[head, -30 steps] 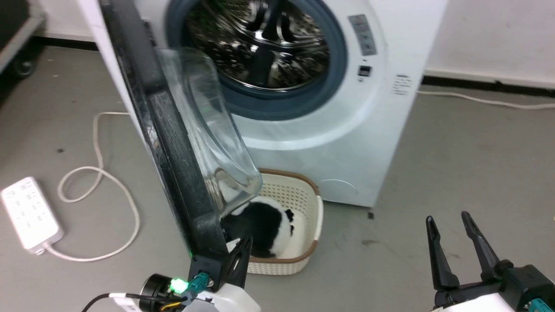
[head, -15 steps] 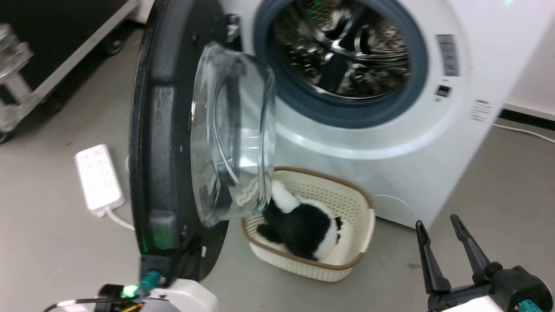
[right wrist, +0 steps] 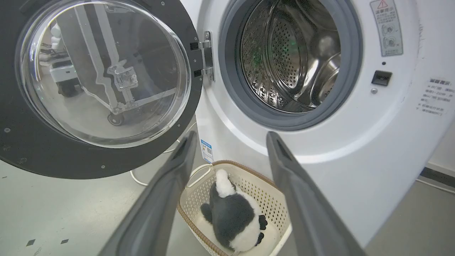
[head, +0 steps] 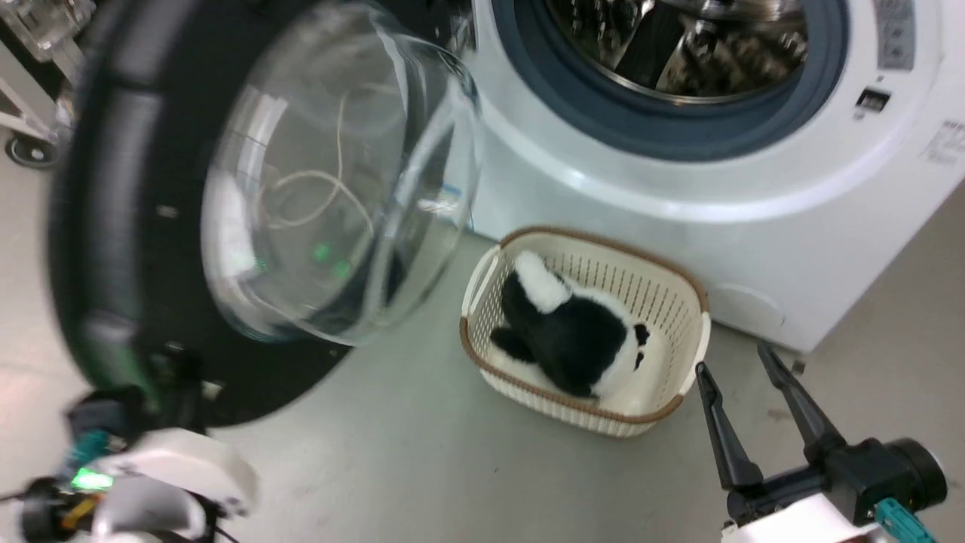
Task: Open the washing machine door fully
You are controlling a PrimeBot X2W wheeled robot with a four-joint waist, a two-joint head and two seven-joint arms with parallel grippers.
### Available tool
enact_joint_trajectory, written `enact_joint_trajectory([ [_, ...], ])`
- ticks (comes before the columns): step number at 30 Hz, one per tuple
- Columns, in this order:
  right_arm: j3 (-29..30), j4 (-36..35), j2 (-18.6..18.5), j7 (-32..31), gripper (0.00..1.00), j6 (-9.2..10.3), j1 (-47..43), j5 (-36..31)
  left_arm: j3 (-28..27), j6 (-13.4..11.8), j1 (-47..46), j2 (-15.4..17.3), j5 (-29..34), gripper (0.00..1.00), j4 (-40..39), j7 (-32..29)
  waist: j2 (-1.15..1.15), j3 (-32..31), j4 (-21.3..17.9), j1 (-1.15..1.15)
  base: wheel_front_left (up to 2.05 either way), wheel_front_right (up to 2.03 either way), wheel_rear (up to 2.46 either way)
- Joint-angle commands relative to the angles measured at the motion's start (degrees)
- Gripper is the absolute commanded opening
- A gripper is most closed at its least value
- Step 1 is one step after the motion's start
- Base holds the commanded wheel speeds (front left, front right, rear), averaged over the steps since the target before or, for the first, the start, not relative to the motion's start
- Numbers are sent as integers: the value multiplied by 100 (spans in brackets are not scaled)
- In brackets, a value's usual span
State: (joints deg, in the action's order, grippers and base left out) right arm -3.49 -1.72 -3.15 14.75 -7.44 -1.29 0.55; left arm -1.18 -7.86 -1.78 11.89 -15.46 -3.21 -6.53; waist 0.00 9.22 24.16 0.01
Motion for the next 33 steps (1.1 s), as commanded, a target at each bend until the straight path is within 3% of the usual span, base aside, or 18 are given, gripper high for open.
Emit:
enact_joint_trajectory([
  [1, -3, -28, -41, 25, 100, -5, 93, -34, -119, 16, -152, 102, -68, 0, 84, 9, 0, 199, 4, -1, 0, 0, 0],
  [6, 50, -39, -238, -7, 100, -5, 203, -73, -581, 83, -557, 471, -310, 0, 560, 91, 0, 532, -57, -1, 0, 0, 0],
  [9, 103, -155, -358, -76, 100, -5, 303, -83, -1123, 160, -1160, 890, -640, 0, 1480, 338, 0, 849, -159, -1, 0, 0, 0],
  [14, 107, -210, -390, -114, 100, -5, 335, -98, -1281, 285, -1541, 1078, -789, 0, 2101, 595, 0, 922, -220, -1, 0, 0, 0],
  [23, 241, -148, -306, -75, 100, -5, 323, -59, -1308, 424, -1481, 1070, -833, 0, 2345, 1142, 0, 618, -338, -1, 0, 0, 0],
  [29, 348, -29, -183, -10, 100, -5, 239, -117, -1029, 386, -1071, 915, -598, 0, 1703, 1286, 0, 55, -482, -1, 0, 0, 0],
  [33, 545, -50, -66, 13, 100, -5, 162, -155, -756, 371, -727, 639, -541, 0, 1053, 1260, 0, -304, -670, -1, 0, 0, 0],
])
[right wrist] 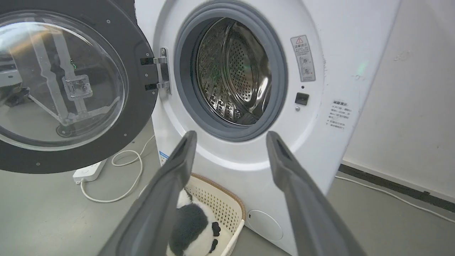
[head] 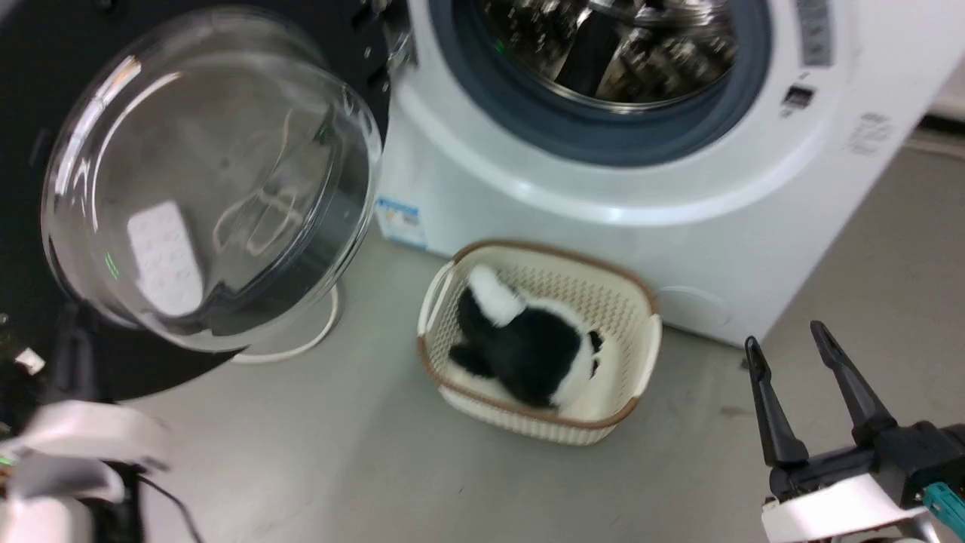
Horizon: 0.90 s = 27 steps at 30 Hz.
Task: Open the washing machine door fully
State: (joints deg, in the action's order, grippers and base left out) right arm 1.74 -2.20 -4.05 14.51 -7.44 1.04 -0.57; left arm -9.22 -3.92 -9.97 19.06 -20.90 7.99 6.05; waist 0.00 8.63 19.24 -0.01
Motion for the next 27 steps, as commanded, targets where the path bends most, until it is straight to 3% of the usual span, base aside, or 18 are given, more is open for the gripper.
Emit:
enact_joint_trajectory([
  [1, 53, 4, 42, 41, 100, -5, -84, -50, 120, -46, 196, -156, 28, 0, -230, -1, 0, -326, -251, 1, 0, 0, 0],
  [6, 196, -65, 95, 47, 100, -5, -177, -55, 507, -161, 707, -580, 164, 0, -975, 93, 0, -602, -590, 1, 0, 0, 0],
  [7, 207, -89, 101, 47, 100, -5, -208, -55, 598, -189, 785, -642, 234, 36, -1074, 138, 0, -644, -658, 1, 0, 0, 0],
  [8, 215, -108, 105, 47, 100, -5, -240, -57, 677, -216, 858, -695, 298, 100, -1142, 185, 0, -679, -727, 1, 0, 0, 0],
  [17, 270, -156, 115, 48, 100, -5, -500, 109, 1331, -242, 1236, -1018, 658, 100, -1119, 453, 0, -917, -1238, 1, 0, 0, 0],
  [20, 276, -171, 116, 49, 100, -5, -644, 218, 1649, -142, 1410, -1168, 690, 100, -888, 619, 0, -971, -1457, 1, 0, 0, 0],
  [27, 278, -4, 116, 49, 100, -5, -810, 399, 1907, -178, 1523, -1191, 916, 100, -608, 711, 0, -998, -1552, 1, 0, 0, 0],
])
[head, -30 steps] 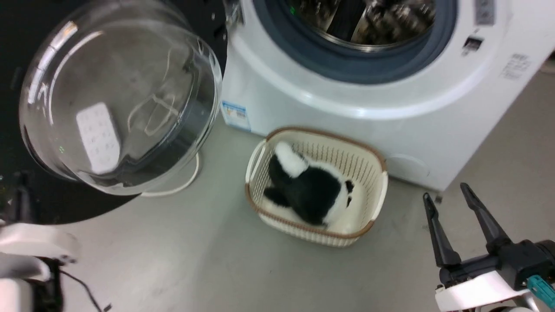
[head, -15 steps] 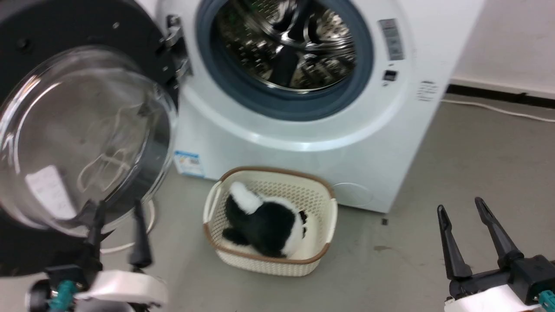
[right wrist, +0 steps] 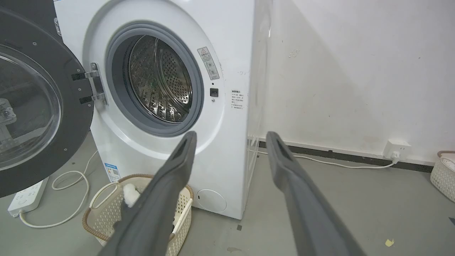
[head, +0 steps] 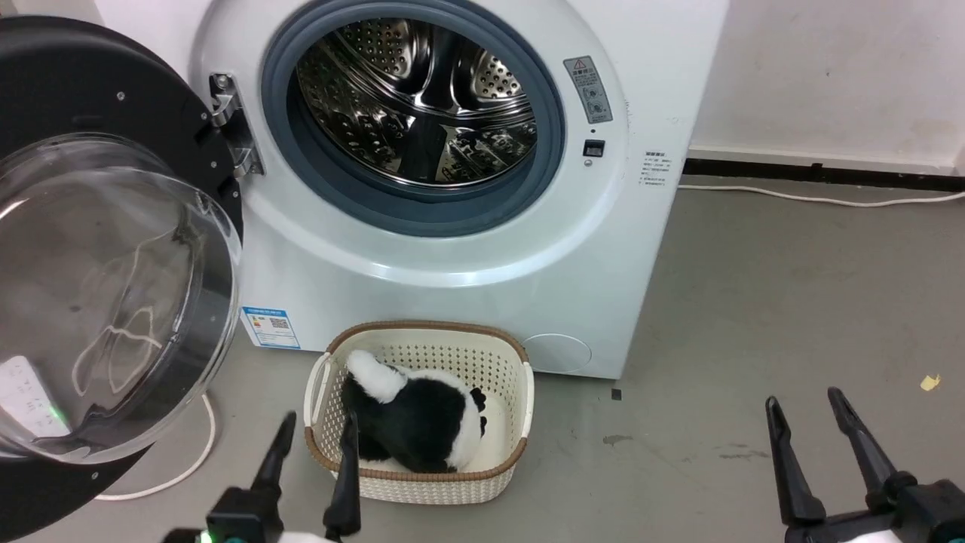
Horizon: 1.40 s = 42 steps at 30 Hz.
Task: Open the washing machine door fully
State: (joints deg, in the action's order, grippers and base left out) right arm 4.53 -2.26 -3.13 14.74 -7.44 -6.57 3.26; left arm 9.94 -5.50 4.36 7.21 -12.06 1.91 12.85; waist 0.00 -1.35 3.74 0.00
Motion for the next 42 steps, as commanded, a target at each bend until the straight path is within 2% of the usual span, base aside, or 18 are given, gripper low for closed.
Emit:
enact_joint_trajectory([
  [1, 2, 20, 24, 26, 100, -5, -57, 40, 2, -25, 97, -3, 45, 100, 38, 43, 0, -2, -11, 0, 0, 0, 0],
  [19, -16, 168, 25, 26, 100, -5, -84, 144, 33, -106, 36, 62, 58, 100, 239, 117, 0, -16, -40, 0, 0, 0, 0],
  [20, -13, 160, 1, -1, 0, 0, -6, 129, 36, -89, 38, 67, 70, 0, 222, 81, 0, -16, -41, 0, 0, 0, 0],
  [42, -76, 170, 4, -221, 0, -1, 94, 61, -115, 6, -32, -7, 238, 0, 160, -127, 0, 6, -91, 0, 0, 0, 0],
])
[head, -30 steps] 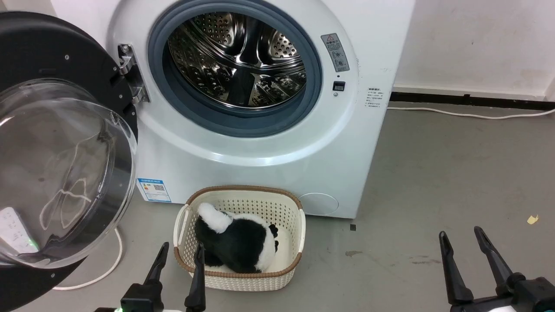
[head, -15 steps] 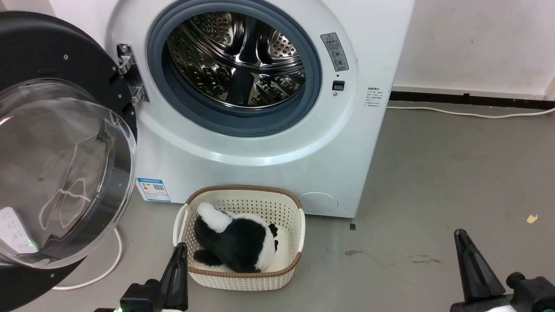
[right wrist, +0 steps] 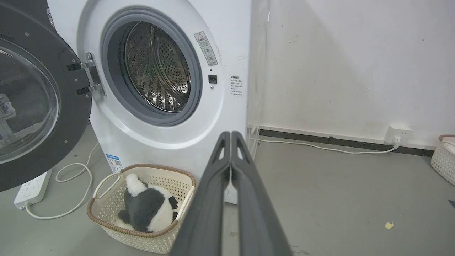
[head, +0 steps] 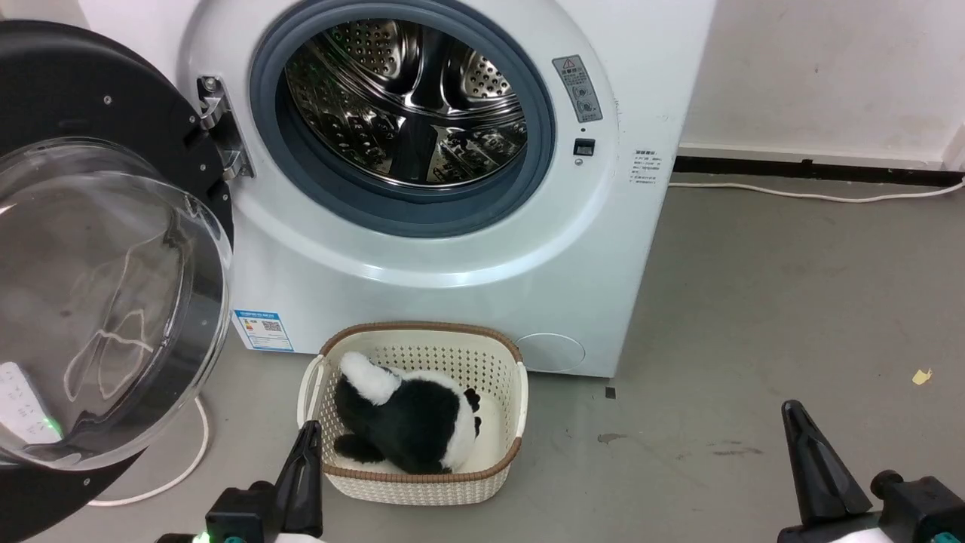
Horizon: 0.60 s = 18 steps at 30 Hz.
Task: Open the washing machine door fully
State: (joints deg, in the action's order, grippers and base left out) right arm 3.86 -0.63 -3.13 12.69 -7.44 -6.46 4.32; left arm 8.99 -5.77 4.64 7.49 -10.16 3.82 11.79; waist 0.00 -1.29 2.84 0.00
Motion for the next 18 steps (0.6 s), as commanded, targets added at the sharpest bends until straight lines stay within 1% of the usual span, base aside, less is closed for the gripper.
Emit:
enact_joint_trajectory([
  [1, -13, 8, 4, -28, 0, -1, 89, -49, -29, 39, -63, -38, 57, 0, -35, -33, 0, 2, -4, 0, 0, 0, 0],
  [18, -80, 18, 8, -252, 0, -1, 189, -118, -185, 136, -135, -114, 230, 0, -97, -239, 0, 24, -54, 0, 0, 0, 0],
])
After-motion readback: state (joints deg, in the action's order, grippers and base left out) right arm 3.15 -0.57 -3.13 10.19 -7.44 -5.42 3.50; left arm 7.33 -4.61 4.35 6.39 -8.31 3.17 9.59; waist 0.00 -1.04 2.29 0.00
